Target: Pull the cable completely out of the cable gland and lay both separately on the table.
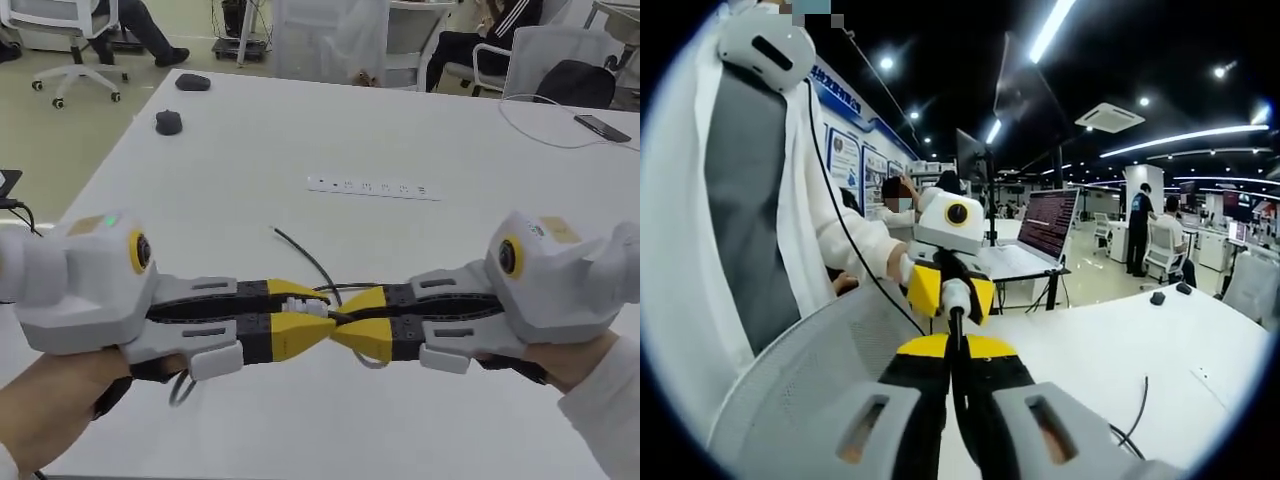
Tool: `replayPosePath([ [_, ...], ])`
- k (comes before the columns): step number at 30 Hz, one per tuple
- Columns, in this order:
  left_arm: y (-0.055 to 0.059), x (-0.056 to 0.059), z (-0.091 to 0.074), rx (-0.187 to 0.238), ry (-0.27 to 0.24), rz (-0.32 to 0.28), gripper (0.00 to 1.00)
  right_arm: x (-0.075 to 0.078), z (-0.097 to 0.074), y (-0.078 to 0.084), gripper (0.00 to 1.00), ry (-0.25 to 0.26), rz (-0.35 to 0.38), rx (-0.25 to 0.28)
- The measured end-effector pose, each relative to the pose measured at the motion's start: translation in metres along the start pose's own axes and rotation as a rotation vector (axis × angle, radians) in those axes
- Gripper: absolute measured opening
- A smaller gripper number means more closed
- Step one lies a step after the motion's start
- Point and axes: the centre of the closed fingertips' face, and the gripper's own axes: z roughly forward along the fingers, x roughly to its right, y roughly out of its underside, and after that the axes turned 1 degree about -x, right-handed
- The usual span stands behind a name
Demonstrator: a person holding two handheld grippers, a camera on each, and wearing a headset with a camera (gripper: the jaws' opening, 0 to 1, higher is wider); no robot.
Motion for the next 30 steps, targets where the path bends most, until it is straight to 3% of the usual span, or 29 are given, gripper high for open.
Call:
replayPosePath([
  [16, 0.003, -0.006, -0.009, 0.035, -0.055, -0.025, 0.16, 0.004, -0.019, 0.045, 0.02, 0.039, -0.001, -0.117],
  [22, 0.005, -0.005, -0.007, 0.029, -0.055, -0.023, 0.16, 0.005, -0.027, 0.066, 0.02, 0.050, 0.019, -0.168],
  [30, 0.012, -0.002, -0.004, 0.010, -0.053, -0.017, 0.16, 0.004, -0.030, 0.075, 0.02, 0.057, 0.036, -0.193],
])
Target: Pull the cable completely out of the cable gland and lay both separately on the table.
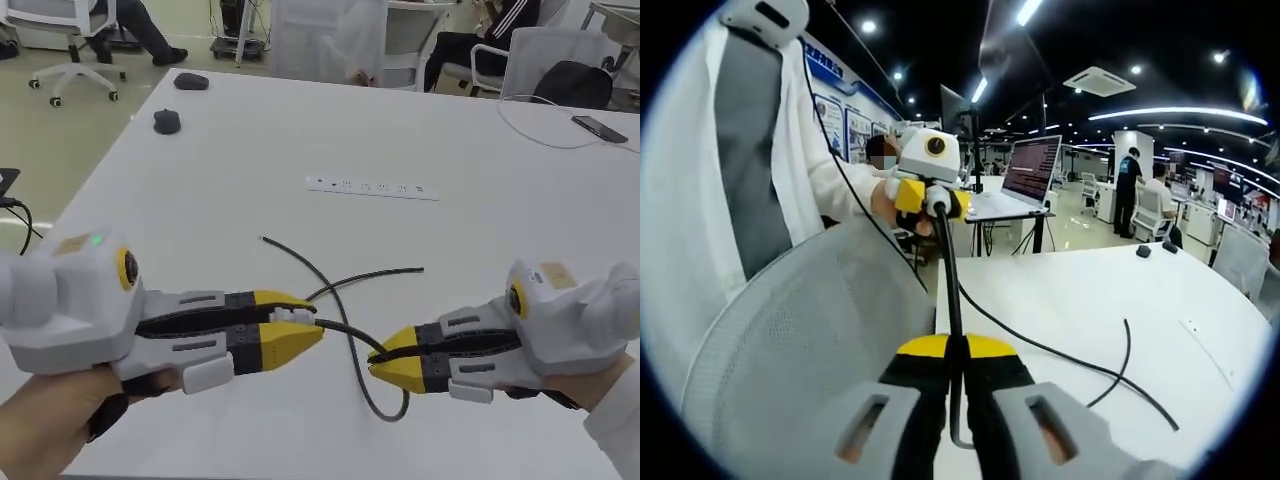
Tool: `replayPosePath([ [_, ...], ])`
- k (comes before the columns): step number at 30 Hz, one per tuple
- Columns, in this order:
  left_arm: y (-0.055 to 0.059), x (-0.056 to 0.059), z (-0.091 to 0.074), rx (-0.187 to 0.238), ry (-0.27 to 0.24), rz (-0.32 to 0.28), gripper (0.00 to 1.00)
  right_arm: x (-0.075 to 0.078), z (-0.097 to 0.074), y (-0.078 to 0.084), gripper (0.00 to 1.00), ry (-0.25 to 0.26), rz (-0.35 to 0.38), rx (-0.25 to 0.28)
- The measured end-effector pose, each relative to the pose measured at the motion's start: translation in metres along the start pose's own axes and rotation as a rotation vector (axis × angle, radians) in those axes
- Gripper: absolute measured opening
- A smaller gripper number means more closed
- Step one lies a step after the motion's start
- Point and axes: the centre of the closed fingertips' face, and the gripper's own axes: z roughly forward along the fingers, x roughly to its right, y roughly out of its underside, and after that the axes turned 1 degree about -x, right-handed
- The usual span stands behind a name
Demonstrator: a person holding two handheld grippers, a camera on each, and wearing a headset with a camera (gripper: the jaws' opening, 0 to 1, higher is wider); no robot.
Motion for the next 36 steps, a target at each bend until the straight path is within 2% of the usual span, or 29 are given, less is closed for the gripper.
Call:
replayPosePath([
  [6, -0.003, -0.001, -0.002, 0.017, -0.006, 0.003, 0.16, -0.001, 0.000, -0.003, 0.03, -0.014, 0.056, -0.021],
  [9, -0.004, -0.002, -0.002, 0.024, -0.008, 0.003, 0.16, -0.002, 0.001, -0.011, 0.10, -0.012, 0.059, -0.017],
  [11, -0.003, -0.001, -0.002, 0.021, -0.007, 0.003, 0.16, -0.004, 0.003, -0.019, 0.14, -0.018, 0.055, -0.003],
  [18, 0.003, 0.003, 0.004, -0.004, 0.010, 0.010, 0.16, -0.016, 0.015, -0.058, 0.13, -0.071, 0.016, 0.057],
  [21, 0.005, 0.005, 0.005, -0.009, 0.017, 0.011, 0.16, -0.020, 0.019, -0.066, 0.13, -0.089, -0.008, 0.059],
  [24, 0.005, 0.007, 0.005, -0.011, 0.024, 0.012, 0.16, -0.023, 0.023, -0.065, 0.10, -0.103, -0.028, 0.040],
  [27, 0.007, 0.009, 0.006, -0.018, 0.033, 0.013, 0.16, -0.025, 0.025, -0.060, 0.03, -0.109, -0.040, 0.017],
  [30, 0.008, 0.009, 0.007, -0.024, 0.031, 0.021, 0.16, -0.024, 0.024, -0.056, 0.02, -0.106, -0.021, 0.020],
  [36, 0.009, 0.010, 0.007, -0.026, 0.032, 0.025, 0.16, -0.023, 0.023, -0.055, 0.02, -0.093, -0.044, 0.019],
])
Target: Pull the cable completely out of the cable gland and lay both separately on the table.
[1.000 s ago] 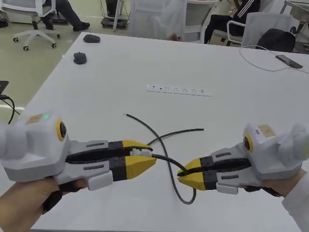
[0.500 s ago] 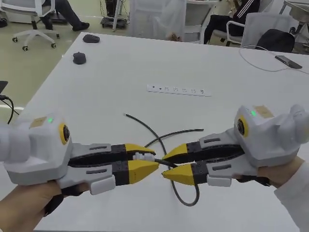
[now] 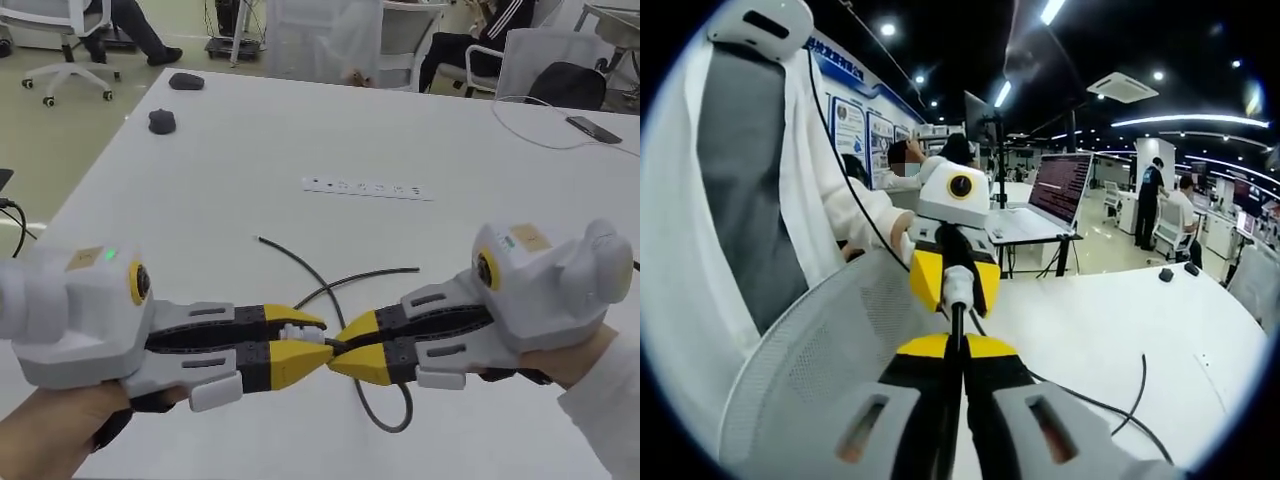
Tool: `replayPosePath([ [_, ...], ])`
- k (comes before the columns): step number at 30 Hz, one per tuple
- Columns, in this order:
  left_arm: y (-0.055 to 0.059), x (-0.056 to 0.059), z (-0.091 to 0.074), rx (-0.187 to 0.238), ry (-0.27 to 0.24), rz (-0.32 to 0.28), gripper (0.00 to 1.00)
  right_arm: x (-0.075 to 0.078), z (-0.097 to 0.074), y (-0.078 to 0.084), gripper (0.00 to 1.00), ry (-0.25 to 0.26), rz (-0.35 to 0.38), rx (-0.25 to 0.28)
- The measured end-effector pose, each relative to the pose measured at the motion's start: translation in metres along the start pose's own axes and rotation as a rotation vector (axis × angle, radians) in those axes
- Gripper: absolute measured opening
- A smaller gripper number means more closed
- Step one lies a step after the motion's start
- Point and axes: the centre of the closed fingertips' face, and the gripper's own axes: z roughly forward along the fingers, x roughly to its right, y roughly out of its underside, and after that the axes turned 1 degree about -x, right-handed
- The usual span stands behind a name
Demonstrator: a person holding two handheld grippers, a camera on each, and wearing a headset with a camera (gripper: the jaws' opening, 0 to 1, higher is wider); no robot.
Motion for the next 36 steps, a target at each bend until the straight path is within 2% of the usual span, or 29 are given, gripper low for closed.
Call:
replayPosePath([
  [7, 0.001, -0.002, -0.001, -0.006, -0.012, 0.005, 0.16, 0.004, -0.002, 0.005, 0.02, 0.016, -0.013, -0.009],
  [14, 0.001, -0.005, -0.003, -0.007, -0.028, 0.006, 0.16, 0.010, -0.010, 0.023, 0.02, 0.046, -0.002, -0.043],
  [26, 0.001, -0.004, -0.002, -0.011, -0.024, 0.006, 0.16, 0.013, -0.018, 0.057, 0.02, 0.086, 0.044, -0.111],
  [36, 0.001, -0.004, -0.002, -0.006, -0.021, 0.004, 0.16, 0.013, -0.020, 0.061, 0.02, 0.097, 0.054, -0.121],
])
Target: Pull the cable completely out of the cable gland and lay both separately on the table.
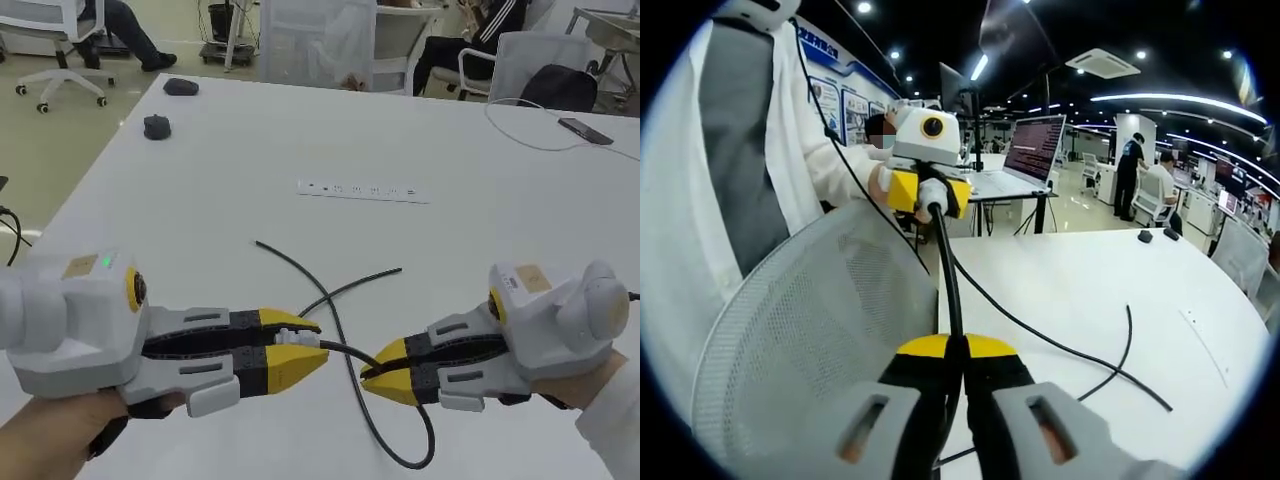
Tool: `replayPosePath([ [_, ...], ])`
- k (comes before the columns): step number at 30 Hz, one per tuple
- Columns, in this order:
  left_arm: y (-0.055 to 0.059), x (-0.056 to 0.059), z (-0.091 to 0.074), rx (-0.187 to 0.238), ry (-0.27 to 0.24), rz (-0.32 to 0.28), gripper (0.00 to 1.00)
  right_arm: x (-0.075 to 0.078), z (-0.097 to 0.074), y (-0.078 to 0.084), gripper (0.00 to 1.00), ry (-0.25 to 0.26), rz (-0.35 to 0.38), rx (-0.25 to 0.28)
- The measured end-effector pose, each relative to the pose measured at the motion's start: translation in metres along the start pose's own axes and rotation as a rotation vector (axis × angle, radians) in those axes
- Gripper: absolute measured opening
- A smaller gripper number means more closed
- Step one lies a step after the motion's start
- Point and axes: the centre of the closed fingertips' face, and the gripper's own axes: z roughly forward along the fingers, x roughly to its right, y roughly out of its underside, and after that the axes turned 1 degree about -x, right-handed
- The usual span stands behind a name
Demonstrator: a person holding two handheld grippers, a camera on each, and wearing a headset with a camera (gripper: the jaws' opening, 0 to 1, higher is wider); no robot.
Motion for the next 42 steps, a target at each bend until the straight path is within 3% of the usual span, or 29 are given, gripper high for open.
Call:
replayPosePath([
  [4, -0.003, -0.002, -0.002, 0.015, -0.009, -0.002, 0.16, 0.002, -0.001, -0.005, 0.02, 0.018, 0.005, 0.015],
  [6, -0.004, -0.002, -0.002, 0.021, -0.010, -0.006, 0.16, 0.000, -0.002, -0.008, 0.02, 0.001, 0.027, 0.019],
  [11, -0.002, 0.000, 0.000, 0.011, -0.002, 0.004, 0.16, -0.006, 0.000, -0.016, 0.10, -0.010, 0.016, 0.013],
  [21, 0.001, 0.001, 0.001, -0.001, 0.003, 0.012, 0.17, -0.013, 0.009, -0.061, 0.12, -0.040, -0.059, 0.078],
  [25, 0.002, 0.001, 0.002, -0.006, 0.005, 0.017, 0.17, -0.014, 0.012, -0.069, 0.11, -0.047, -0.085, 0.082],
  [33, 0.001, -0.001, 0.001, -0.003, -0.004, 0.021, 0.17, -0.013, 0.012, -0.067, 0.03, -0.050, -0.094, 0.082],
  [42, 0.003, -0.001, 0.002, -0.013, -0.004, 0.025, 0.17, -0.014, 0.013, -0.065, 0.02, -0.041, -0.105, 0.088],
])
